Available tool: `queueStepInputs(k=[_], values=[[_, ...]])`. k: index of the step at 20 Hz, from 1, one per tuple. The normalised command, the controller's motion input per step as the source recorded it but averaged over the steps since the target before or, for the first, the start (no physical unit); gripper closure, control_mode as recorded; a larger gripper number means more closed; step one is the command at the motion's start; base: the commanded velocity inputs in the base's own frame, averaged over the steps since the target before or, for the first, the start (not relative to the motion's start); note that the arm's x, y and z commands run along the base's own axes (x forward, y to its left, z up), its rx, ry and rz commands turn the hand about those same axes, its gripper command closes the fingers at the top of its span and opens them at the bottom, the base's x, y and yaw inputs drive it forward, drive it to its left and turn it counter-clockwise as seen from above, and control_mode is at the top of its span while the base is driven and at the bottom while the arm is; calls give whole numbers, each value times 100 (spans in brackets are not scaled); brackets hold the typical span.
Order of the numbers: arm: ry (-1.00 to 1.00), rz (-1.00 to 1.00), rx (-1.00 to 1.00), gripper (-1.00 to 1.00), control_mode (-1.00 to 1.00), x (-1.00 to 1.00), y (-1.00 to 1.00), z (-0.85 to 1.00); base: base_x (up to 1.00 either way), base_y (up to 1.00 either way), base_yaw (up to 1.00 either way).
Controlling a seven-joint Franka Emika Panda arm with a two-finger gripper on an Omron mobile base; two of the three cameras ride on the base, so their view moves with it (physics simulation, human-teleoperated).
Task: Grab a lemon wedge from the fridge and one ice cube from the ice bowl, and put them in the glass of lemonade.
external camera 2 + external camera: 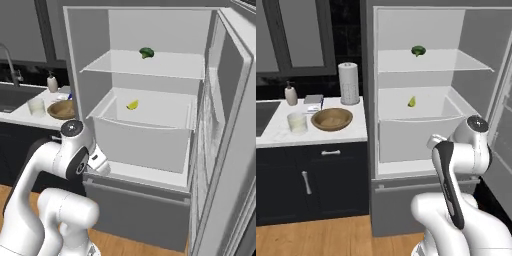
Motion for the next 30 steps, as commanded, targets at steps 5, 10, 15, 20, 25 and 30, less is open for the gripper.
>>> queueStepInputs(k=[5, 10, 15, 20, 25, 30], values=[[0, 0, 0, -100, 100, 0, 0, 0, 82, -9, 17], [0, 0, 0, -100, 100, 0, 0, 0, 67, -4, 19], [0, 0, 0, -100, 100, 0, 0, 0, 23, -17, 17], [0, 1, 0, -100, -100, 0, 0, 0, 3, -4, 4], [0, 0, 0, -100, -100, 0, 0, 0, 0, 0, 0], [-1, 0, 0, -100, -100, 0, 0, 0, 0, 0, 0]])
